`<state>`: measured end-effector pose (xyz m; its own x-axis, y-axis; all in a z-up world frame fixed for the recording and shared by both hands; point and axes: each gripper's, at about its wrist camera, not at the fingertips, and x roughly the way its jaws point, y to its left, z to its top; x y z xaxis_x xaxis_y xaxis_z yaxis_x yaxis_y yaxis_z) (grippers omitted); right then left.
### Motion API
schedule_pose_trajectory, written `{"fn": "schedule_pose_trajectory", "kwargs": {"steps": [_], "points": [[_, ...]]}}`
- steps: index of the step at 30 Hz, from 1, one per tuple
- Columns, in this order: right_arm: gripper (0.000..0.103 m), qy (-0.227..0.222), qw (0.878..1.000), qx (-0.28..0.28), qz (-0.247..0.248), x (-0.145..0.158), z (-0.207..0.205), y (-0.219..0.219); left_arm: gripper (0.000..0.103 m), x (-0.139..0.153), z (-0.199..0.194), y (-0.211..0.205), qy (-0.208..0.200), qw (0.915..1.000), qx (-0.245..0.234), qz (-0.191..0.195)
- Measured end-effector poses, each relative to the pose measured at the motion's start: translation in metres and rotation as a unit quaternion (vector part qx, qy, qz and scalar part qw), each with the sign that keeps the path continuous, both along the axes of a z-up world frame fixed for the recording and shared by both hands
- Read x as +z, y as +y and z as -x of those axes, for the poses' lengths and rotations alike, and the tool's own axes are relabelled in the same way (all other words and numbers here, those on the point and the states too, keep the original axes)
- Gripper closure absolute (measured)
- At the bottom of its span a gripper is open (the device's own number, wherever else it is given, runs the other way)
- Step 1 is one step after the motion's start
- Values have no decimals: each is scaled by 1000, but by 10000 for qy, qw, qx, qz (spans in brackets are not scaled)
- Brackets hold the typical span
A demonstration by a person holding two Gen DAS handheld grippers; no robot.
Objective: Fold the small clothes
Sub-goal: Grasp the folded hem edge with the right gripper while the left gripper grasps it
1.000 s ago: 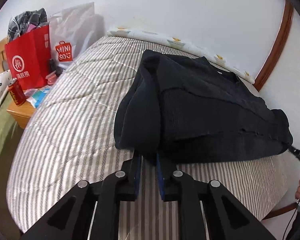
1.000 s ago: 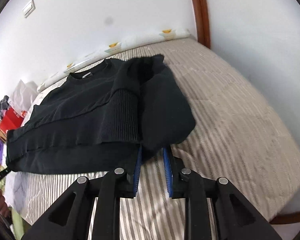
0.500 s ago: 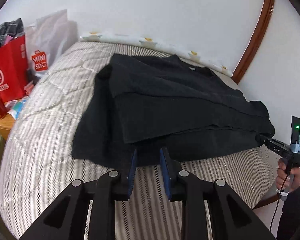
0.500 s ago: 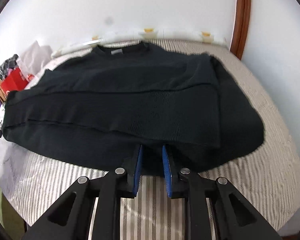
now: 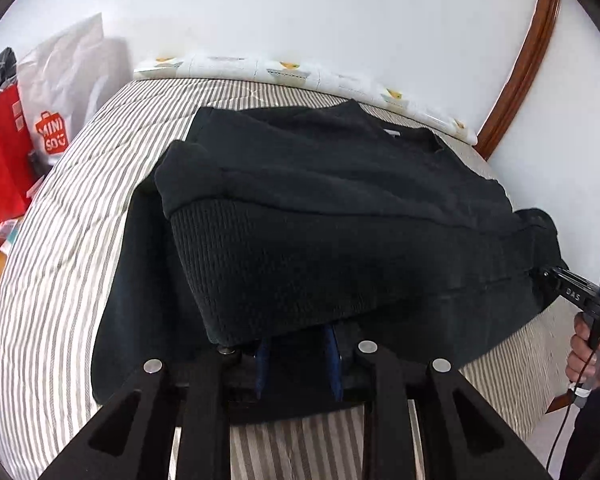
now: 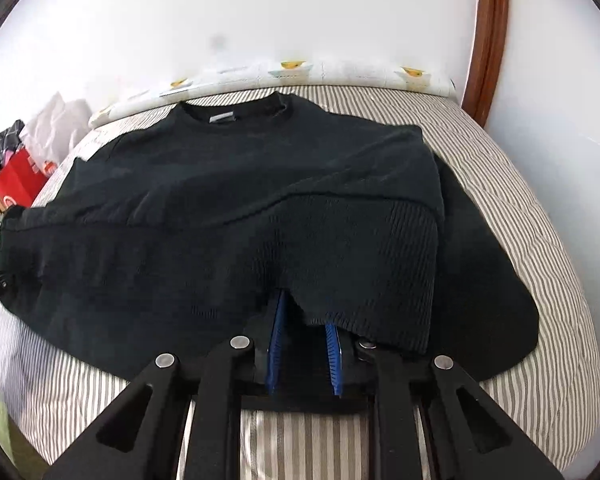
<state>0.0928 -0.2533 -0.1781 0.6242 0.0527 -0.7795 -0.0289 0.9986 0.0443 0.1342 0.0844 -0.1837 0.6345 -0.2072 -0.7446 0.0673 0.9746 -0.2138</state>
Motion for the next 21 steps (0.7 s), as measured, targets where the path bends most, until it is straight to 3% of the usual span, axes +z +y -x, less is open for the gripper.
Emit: {"fn": "schedule_pose_trajectory", "kwargs": {"steps": [6, 14, 21], "points": [[84, -235, 9992, -147, -300, 9, -35, -8, 81, 15, -17, 9, -217, 9990, 12, 380], [84, -389, 9954, -388, -784, 23, -87, -28, 81, 24, -52, 14, -327, 9987, 130, 360], [83, -577, 9946, -519, -685, 39, -129, -35, 81, 30, -85, 17, -347, 9979, 301, 447]]}}
